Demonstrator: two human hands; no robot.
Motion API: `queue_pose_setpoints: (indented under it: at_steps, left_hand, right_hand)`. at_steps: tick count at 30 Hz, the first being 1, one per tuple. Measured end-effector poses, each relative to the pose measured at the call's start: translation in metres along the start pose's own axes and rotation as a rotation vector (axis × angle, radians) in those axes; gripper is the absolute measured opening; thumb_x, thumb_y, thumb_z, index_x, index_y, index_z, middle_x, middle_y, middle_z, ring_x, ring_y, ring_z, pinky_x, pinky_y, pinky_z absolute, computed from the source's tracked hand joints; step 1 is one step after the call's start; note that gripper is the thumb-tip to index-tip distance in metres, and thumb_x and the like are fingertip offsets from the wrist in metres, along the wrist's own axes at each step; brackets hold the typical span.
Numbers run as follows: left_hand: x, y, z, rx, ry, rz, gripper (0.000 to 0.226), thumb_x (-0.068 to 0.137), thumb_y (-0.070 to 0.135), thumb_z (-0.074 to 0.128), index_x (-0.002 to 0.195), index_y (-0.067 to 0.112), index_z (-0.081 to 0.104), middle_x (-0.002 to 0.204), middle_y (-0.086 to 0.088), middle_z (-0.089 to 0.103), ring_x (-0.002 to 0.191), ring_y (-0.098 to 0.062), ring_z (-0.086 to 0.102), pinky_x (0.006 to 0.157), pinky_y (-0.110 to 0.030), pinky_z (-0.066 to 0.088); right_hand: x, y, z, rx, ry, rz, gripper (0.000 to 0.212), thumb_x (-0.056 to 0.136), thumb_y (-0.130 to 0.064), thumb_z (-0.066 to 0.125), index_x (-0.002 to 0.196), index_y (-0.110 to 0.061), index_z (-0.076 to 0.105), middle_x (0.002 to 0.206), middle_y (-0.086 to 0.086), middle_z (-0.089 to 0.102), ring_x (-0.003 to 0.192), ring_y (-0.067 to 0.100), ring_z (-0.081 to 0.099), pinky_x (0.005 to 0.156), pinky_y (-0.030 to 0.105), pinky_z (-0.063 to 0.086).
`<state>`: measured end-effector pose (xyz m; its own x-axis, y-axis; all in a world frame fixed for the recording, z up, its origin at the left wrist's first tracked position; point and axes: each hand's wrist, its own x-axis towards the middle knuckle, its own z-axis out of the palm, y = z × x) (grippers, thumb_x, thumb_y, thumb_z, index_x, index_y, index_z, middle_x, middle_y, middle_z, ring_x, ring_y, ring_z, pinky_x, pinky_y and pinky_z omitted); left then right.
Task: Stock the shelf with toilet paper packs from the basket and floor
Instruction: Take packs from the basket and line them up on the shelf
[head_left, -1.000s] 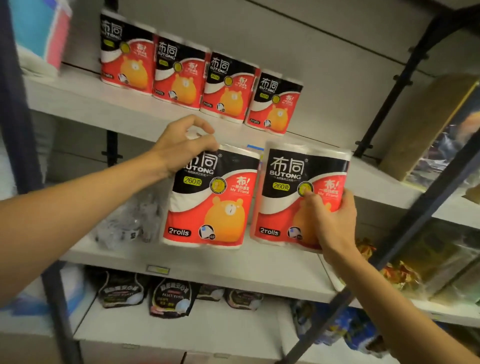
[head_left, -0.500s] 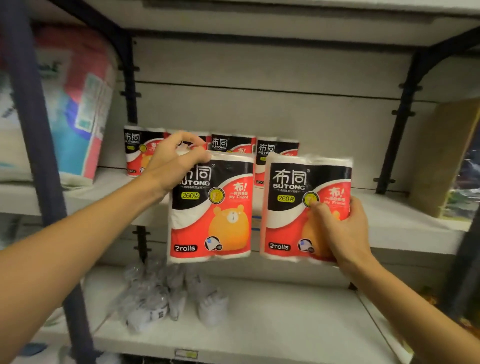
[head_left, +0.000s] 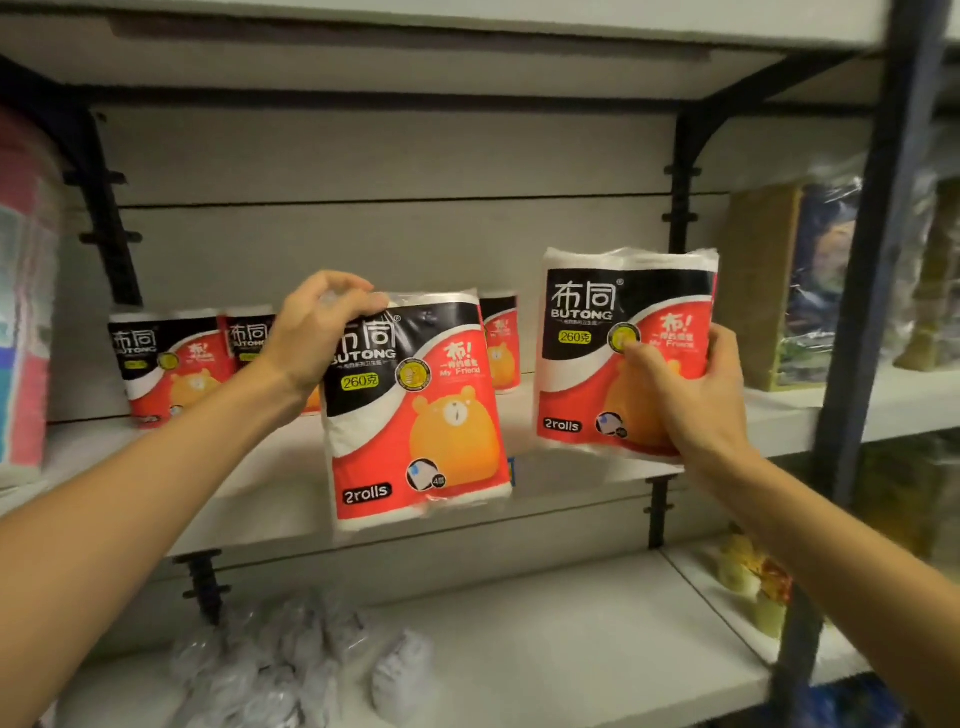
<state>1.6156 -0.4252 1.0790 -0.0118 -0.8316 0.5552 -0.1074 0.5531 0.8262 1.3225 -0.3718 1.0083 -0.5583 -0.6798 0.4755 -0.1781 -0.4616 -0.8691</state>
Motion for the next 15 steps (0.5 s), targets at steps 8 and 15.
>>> queue_pose_setpoints:
  at_steps: [8,15]
  left_hand:
    - [0.045,-0.014,0.032,0.014,0.09,0.003,0.035,0.074,0.031,0.074,0.102,0.013,0.062,0.08,0.004,0.066,0.059,0.0,0.064,0.053,-0.013,0.049]
    - [0.081,-0.021,0.067,0.064,0.172,-0.026,0.039,0.057,0.046,0.076,0.084,0.021,0.067,0.074,0.009,0.069,0.068,-0.007,0.065,0.067,-0.024,0.051]
  right_hand:
    - [0.114,0.027,0.002,-0.132,0.12,-0.03,0.067,0.063,-0.058,0.082,0.117,-0.028,0.056,0.105,-0.006,0.062,0.094,0.015,0.062,0.09,0.038,0.053]
    - [0.207,0.081,0.031,-0.207,-0.182,0.152,0.066,0.065,-0.04,0.085,0.122,-0.018,0.06,0.112,0.004,0.064,0.091,0.022,0.061,0.086,0.045,0.052]
